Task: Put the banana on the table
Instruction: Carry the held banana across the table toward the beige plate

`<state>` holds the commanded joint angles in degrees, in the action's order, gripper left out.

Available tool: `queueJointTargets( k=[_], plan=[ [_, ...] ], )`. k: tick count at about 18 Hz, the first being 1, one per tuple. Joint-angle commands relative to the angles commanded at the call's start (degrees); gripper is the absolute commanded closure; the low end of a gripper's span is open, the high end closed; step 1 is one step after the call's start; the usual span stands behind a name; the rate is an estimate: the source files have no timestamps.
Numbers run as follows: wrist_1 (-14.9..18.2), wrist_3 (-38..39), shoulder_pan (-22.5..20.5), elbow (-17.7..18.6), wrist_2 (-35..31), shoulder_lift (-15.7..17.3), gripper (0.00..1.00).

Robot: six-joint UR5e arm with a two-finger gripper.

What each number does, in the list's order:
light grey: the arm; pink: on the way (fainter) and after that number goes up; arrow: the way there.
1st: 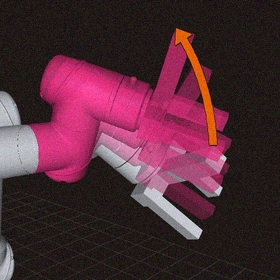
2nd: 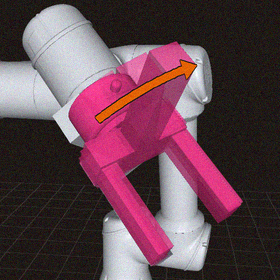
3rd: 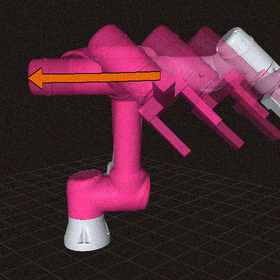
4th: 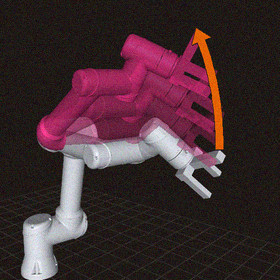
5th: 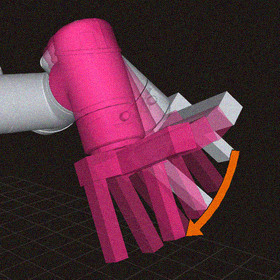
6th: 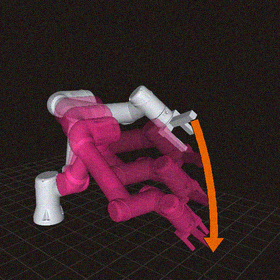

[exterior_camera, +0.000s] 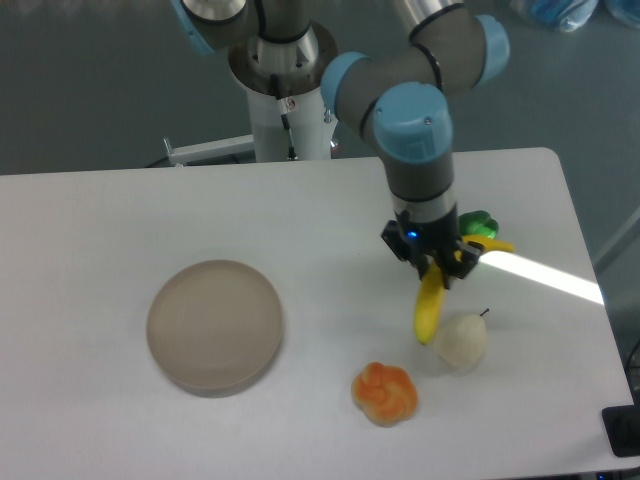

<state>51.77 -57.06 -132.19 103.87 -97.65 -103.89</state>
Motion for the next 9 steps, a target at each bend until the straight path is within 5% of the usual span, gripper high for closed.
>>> queueJointTargets(
  k=[6, 9],
  plan=[
    [-0.18, 18.36, 3.25, 2.55, 0.09, -2.45, 0.66],
    [-0.7, 19.09, 3.43, 4.23, 0.0, -2.9, 0.66]
  ],
)
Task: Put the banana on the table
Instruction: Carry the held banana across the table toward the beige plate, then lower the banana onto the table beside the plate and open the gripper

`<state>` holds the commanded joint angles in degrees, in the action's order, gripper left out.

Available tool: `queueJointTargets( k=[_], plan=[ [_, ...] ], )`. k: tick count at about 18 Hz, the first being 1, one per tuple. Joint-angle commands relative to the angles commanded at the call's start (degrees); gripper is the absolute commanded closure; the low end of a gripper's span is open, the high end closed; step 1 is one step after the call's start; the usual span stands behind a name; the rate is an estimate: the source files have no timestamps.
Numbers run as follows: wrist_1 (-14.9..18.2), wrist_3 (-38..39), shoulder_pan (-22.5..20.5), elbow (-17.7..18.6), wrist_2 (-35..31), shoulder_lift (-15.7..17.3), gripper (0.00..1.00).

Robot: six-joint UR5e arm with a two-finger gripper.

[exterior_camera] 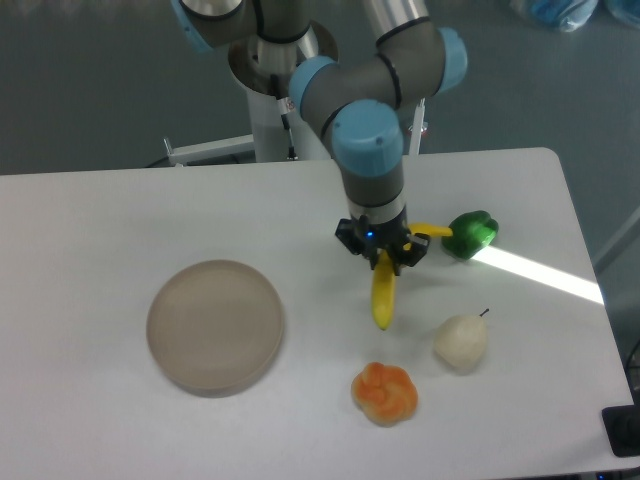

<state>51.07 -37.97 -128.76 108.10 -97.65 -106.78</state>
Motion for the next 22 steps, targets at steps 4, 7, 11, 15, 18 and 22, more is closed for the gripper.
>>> queueJointTargets(
  k=[4, 7, 11, 15, 18, 22],
  plan=[
    [-0.26, -1.5, 1.05, 0.97, -0.62, -1.67, 0.66],
    [-0.7, -1.23, 1.41, 1.85, -0.62, -2.11, 0.66],
    [-0.7, -2.37, 2.02, 2.55, -0.79, -2.55, 0.66],
    [-1.67, -6.42, 2.29, 3.95, -0.97, -2.55, 0.66],
    [-2.29, -6.5, 2.55, 3.87, -0.97, -2.73, 0.66],
    [-2.29, -6.94, 2.64, 3.96, -0.97, -2.73, 0.66]
  ],
)
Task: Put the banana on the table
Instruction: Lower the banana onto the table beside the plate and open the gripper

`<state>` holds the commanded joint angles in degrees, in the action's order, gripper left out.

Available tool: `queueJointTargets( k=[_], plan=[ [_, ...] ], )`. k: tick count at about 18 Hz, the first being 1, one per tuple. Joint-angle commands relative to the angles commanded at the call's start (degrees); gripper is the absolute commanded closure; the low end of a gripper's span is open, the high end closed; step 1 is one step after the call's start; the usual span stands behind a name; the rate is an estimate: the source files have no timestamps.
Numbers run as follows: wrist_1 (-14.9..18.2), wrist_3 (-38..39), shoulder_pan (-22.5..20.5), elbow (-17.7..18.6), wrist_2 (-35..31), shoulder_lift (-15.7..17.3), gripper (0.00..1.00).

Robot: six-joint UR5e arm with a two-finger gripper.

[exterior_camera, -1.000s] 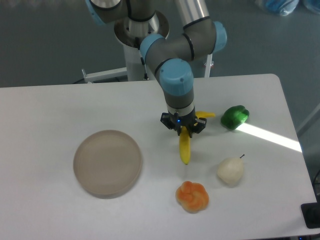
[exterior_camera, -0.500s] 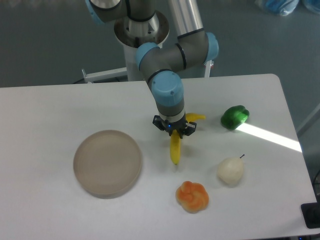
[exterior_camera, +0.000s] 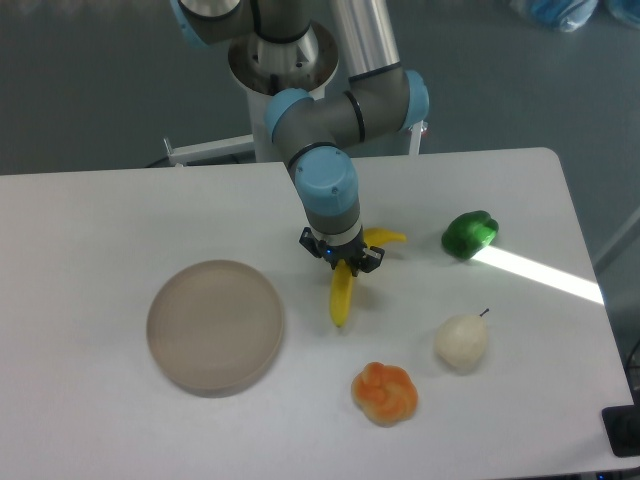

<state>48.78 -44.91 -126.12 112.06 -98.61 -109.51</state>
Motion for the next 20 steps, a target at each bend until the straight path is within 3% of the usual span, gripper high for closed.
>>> queueJointTargets(
  k=[8, 20],
  plan=[
    [-0.17, -6.24, 0.35, 0.09, -0.18, -0.26, 0.66],
    [-0.35, -6.33, 0.26, -0.53, -0.18, -1.41, 0.64]
  ],
)
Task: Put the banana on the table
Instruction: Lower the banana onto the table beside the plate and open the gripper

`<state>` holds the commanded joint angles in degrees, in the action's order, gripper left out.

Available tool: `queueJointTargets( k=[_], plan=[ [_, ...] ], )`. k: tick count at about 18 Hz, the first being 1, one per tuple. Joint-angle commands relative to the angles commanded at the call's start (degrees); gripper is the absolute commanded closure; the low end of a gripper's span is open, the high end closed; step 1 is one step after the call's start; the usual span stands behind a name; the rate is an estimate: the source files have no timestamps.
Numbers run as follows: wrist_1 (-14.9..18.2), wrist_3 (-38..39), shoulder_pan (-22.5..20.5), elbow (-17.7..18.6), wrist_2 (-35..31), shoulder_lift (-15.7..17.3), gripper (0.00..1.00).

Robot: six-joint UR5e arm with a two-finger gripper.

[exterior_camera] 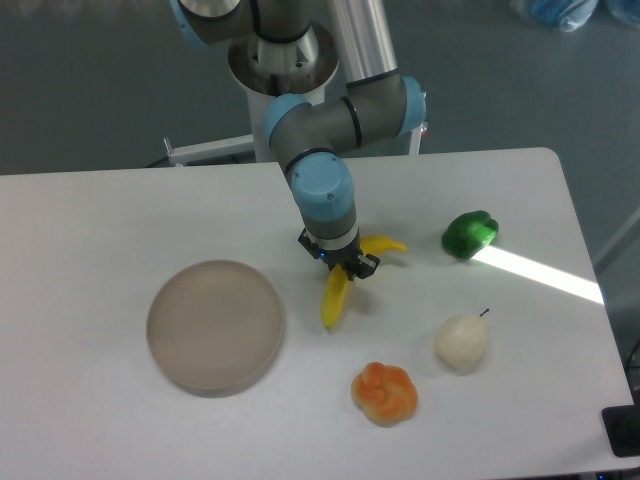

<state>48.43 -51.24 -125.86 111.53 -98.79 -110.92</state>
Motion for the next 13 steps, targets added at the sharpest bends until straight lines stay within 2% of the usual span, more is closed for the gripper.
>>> queueJointTargets(
  k=[2, 6, 8, 11, 13],
  plan=[
    [0.0, 0.09, 0.0, -0.18, 0.0, 0.09, 0.5],
    [-0.09, 0.26, 0.0, -0.44, -0.09, 0.09, 0.32],
    [0.0, 0.09, 0.0, -0.62, 0.0, 0.18, 0.27],
    [0.17, 0.0, -0.35, -2.98, -0.09, 0.62, 0.07],
    [0.44, 0.52, -0.61, -5.0, -0.17, 0.79, 0.0]
  ],
)
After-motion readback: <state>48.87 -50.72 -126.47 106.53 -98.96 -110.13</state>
